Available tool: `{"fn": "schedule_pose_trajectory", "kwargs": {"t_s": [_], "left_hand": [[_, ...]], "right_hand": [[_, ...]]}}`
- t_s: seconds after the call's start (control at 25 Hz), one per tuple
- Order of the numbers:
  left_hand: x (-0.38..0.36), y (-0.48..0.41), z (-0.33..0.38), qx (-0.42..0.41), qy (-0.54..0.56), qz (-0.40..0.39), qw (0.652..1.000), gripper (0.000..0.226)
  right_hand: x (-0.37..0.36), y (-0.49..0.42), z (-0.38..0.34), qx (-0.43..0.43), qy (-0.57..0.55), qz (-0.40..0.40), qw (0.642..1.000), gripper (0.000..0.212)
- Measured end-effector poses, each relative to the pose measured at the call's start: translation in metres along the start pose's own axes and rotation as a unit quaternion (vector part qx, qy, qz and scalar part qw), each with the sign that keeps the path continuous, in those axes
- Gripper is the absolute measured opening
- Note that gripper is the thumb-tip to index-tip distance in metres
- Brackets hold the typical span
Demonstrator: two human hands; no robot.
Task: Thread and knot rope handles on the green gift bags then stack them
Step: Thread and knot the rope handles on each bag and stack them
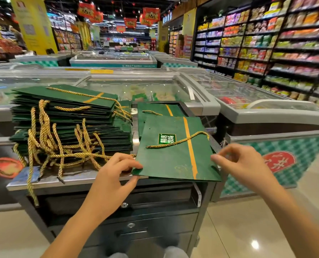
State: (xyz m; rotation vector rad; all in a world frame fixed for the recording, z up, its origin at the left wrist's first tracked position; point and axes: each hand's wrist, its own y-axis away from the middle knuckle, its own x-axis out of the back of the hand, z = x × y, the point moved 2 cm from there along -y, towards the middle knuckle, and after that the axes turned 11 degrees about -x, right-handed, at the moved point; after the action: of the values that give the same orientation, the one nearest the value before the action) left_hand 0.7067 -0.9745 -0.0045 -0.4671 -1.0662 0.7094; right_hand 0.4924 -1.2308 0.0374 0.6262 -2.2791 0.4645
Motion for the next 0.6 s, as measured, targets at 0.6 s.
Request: {"fn": "schedule_pose_trajectory", "kwargs": {"t_s": [0.6], "left_hand": [[0.009, 0.014, 0.011, -0.055, 0.000, -0.026, 0.998, 0.024]], "right_hand": [[-0.036, -0.106, -0.037, 0.073, 0.134, 0.116, 0.981, 0.012]]}}
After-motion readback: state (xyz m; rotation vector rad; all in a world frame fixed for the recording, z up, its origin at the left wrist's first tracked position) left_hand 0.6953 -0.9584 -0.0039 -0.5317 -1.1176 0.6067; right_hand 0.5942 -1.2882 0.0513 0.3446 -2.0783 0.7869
